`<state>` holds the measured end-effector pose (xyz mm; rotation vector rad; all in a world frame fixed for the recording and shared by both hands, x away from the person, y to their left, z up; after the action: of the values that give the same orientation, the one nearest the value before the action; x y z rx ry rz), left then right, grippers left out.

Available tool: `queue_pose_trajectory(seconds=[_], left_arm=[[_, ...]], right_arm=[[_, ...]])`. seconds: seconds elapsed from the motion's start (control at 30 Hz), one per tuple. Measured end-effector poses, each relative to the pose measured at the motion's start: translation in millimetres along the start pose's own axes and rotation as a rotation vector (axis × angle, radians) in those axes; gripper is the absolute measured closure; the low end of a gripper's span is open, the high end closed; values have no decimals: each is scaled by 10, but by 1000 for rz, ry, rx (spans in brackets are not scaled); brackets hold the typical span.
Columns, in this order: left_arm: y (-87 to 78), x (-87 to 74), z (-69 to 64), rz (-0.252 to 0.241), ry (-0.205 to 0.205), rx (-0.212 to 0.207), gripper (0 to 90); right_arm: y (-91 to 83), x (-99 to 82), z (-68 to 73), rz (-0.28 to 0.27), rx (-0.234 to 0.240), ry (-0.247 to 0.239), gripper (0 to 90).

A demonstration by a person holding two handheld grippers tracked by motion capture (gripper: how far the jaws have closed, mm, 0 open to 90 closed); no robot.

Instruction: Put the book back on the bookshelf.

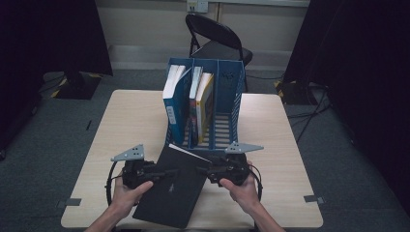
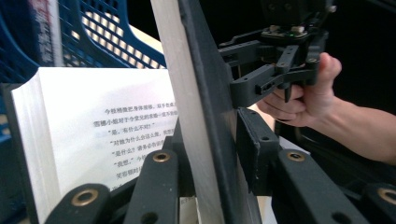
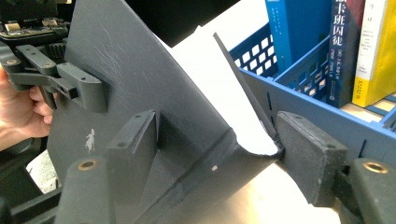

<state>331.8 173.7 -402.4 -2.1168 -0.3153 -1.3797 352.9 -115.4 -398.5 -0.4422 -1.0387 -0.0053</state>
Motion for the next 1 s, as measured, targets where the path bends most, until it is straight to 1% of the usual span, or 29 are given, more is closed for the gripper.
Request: queue_pose_trajectory(seconds=[0.03,0.07,0.13,0.27,0.3,0.33,0.37,0.4,0.43,0.47,0.5,0.53,0.57,0.6,0.63,0.67,0.7,0.8,0.83,0.93,1.0], left_arm=[[-12,8,-7,-15,10,3,701],[-15,7,-14,-28,8,4,701],[-21,10,-20,-40,15,13,701],[-39,-14,-2,-51,21,6,694],[-80,-38,17,-43,28,12,676],[-110,-52,33,-30,27,18,656],[-110,-52,33,-30,27,18,643],[-152,-84,57,-23,21,13,643],[-206,-117,37,-21,26,10,641],[-206,-117,37,-21,26,10,642],[-262,-126,-11,-13,61,27,641],[-262,-126,-11,-13,61,27,645],[-282,-140,-30,-11,78,29,645],[-295,-152,-39,-8,82,27,646],[-315,-171,-48,-4,86,23,659],[-315,-171,-48,-4,86,23,658],[-325,-180,-56,-1,95,23,662],[-342,-194,-67,1,110,26,669],[-343,-195,-73,2,115,34,668],[-338,-189,-76,4,121,39,670],[-318,-182,-57,8,110,39,672]], right_arm=[[-6,34,9,-8,-2,0,311],[-11,55,18,-11,-5,-7,313],[-15,101,39,-11,-15,-25,317],[-11,126,62,-17,-18,-39,325],[-22,108,103,-39,-18,-51,364],[-36,103,116,-51,-12,-53,390],[-36,103,116,-51,-12,-53,390],[-55,99,138,-63,0,-61,417],[-64,100,210,-70,8,-90,434],[-64,100,210,-70,8,-90,434],[-46,113,275,-64,9,-109,433],[-46,113,275,-64,9,-109,433],[-42,116,283,-62,12,-109,431],[-34,114,289,-66,19,-111,430],[-23,100,293,-84,32,-111,427],[-23,100,293,-84,32,-111,427],[-9,96,293,-90,41,-113,425],[17,104,258,-95,60,-91,416],[26,108,234,-97,74,-82,415],[53,108,199,-93,86,-70,392],[90,116,163,-77,87,-57,373]])
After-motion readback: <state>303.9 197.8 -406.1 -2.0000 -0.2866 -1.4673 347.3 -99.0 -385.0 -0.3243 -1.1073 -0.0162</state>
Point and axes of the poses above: each handheld gripper's, and its own axes: y roughly forward along the jaws, x roughly out of its top, z roughly to its left, the point moved 1 cm from there along y, roughly forward along the jaws, and after that the axes turned 13 degrees about x, right-handed, at the moved point
